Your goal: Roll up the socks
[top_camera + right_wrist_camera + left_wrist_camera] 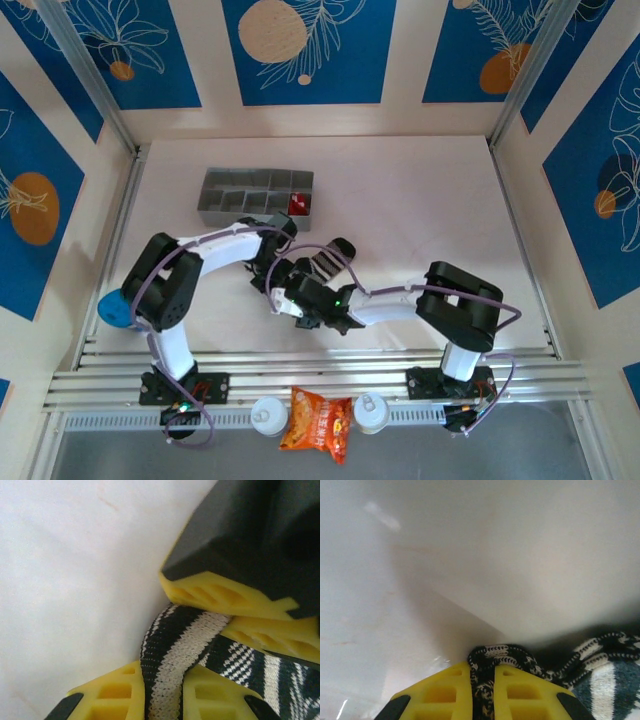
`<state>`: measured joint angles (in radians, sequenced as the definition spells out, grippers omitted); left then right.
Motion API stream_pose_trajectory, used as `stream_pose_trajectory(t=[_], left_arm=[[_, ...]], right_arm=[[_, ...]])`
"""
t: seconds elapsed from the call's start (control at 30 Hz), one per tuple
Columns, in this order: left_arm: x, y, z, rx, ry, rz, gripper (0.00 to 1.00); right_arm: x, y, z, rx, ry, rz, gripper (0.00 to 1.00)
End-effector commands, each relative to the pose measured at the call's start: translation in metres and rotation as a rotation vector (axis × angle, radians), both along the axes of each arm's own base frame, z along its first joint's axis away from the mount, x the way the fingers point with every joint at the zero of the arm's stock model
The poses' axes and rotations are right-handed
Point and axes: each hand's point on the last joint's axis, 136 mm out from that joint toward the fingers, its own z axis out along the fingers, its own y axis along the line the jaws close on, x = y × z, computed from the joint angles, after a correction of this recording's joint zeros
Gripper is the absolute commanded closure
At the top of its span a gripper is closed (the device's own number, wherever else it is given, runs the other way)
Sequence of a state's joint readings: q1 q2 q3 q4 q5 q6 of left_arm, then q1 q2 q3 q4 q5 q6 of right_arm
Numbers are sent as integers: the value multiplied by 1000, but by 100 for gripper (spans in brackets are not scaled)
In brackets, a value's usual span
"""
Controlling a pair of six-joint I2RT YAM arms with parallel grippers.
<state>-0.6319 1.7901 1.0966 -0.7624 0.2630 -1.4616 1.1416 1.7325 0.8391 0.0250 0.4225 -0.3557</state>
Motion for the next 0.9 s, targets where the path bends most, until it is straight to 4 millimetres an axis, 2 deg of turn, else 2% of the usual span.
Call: stream_pose_trajectory(t=[0.0, 0.13, 0.23, 0.3, 0.33, 0.47, 0.57, 0.63, 0.77, 0.87], left_arm=[[-46, 27, -3, 77, 121, 41, 100], [-64, 40, 0, 83, 129, 65, 100], [-71, 45, 1, 83, 133, 88, 100], [-71, 43, -1, 68, 131, 95, 97], [-69, 41, -2, 56, 124, 98, 91], [-47, 33, 10, 27, 28, 86, 54], [-32, 30, 25, -1, -67, 113, 39], [-24, 30, 35, -18, -129, 116, 33], [-18, 31, 51, -59, -231, 78, 33], [-15, 20, 52, -147, -298, 33, 35]], right_arm=[[-16, -17, -16, 48, 236, -125, 100], [-35, -9, -9, 120, 331, -88, 100], [-36, -14, -14, 114, 362, -118, 100], [-37, -17, -17, 120, 391, -133, 100], [-39, -17, -18, 128, 415, -139, 100], [-44, -21, -21, 150, 509, -166, 100], [-47, -26, -23, 183, 588, -211, 100], [-48, -30, -25, 211, 662, -244, 100], [-47, -35, -27, 281, 793, -299, 100], [-40, -40, -24, 342, 909, -349, 100]])
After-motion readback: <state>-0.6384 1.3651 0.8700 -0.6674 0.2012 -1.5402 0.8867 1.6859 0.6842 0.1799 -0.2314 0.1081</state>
